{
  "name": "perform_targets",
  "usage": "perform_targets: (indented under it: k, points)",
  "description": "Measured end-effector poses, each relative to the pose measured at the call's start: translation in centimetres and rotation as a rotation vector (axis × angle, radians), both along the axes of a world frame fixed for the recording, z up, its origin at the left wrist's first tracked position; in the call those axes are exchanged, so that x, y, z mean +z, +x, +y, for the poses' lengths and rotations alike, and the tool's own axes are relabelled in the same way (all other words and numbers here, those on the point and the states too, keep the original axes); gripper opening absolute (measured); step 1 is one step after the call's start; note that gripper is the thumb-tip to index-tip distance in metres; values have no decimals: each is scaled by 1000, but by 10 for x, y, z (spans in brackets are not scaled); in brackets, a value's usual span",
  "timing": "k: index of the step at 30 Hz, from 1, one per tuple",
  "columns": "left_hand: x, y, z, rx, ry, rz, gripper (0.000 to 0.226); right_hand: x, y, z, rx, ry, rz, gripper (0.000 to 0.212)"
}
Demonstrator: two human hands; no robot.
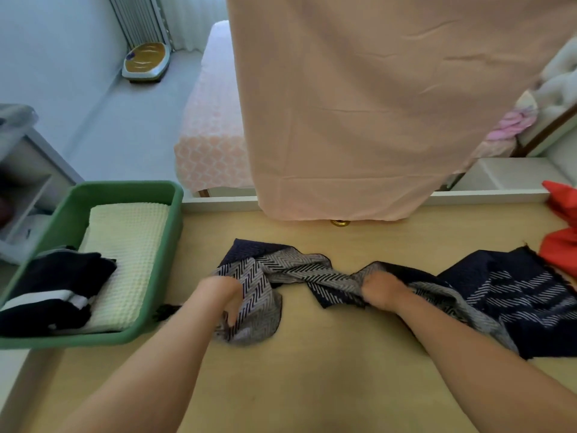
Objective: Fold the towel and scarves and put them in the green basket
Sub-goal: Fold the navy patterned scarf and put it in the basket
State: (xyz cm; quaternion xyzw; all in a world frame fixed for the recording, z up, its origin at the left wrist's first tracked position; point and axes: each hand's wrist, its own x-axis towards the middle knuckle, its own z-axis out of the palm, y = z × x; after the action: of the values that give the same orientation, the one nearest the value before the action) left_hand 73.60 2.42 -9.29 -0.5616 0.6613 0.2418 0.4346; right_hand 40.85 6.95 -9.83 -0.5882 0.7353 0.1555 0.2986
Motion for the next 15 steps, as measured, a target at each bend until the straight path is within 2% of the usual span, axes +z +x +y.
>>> perform_targets:
  k: [1,4,6,8,10,12,15]
  points:
    - [-3,-6,3,2,-8,9,55,-2,3,3,27,42,-12,25]
    - [-13,-30,7,17,-239,269,20,-8,10,15,35,-64,-55,23]
    - [-26,-48,11,39,-321,468,27,-14,14,23,34,-164,-114,16]
    - [-40,-62,17,64,-350,558,35,-21,20,31,68,-219,-153,9]
    - [-51,-70,26,90,-398,535,46,-30,25,40,140,-236,-96,25]
    - [-61,-67,36,147,-483,508,55,-39,29,48,171,-221,21,49]
    - [-71,-51,44,123,-636,581,41,-43,28,53,93,-194,155,75]
